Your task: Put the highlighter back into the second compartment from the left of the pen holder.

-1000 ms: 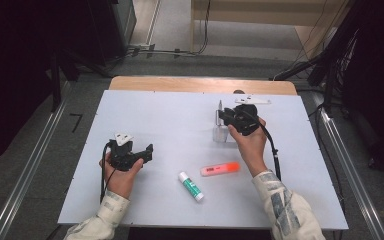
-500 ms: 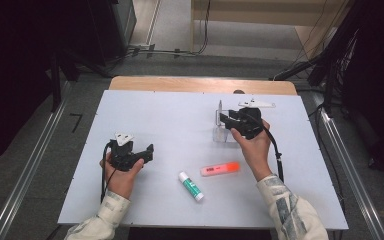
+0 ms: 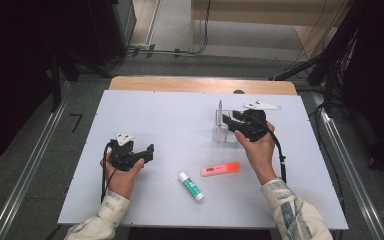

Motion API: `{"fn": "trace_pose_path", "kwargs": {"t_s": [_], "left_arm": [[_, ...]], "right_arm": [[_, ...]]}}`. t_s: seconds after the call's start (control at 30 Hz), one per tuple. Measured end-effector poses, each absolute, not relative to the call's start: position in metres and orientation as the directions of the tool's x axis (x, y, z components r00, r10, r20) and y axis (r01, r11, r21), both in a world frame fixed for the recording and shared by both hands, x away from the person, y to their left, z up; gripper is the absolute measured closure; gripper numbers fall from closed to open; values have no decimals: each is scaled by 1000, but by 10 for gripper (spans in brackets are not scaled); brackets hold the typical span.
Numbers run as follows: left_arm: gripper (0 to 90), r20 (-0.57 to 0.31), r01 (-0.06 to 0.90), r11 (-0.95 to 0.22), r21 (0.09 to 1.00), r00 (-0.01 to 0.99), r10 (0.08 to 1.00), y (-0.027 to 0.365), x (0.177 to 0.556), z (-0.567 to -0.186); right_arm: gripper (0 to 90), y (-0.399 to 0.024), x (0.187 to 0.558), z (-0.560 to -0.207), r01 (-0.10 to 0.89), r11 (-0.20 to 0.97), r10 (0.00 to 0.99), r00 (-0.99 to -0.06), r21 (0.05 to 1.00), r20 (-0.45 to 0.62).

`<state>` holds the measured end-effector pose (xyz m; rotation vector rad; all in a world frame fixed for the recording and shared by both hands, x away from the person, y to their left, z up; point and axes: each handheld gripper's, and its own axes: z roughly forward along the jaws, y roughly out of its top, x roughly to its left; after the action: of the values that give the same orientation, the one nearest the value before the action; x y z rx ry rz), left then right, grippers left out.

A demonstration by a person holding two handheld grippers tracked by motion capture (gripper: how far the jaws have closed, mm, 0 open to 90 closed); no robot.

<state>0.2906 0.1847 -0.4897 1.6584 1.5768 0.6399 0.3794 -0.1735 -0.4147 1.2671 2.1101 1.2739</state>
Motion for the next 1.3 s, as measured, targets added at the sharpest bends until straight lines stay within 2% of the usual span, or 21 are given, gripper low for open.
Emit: {"fn": "trace_pose_path", "kwargs": {"t_s": [0.63,1.3], "left_arm": [[178,-134,612,35,790,117,984,184,290,-490],[178,-132,613,32,790,118,984,184,289,-490]], "right_arm": [[485,-188,356,-409,491,193,827,-547,849,129],[426,-205,332,-436,533,221,822,-553,817,138]]}}
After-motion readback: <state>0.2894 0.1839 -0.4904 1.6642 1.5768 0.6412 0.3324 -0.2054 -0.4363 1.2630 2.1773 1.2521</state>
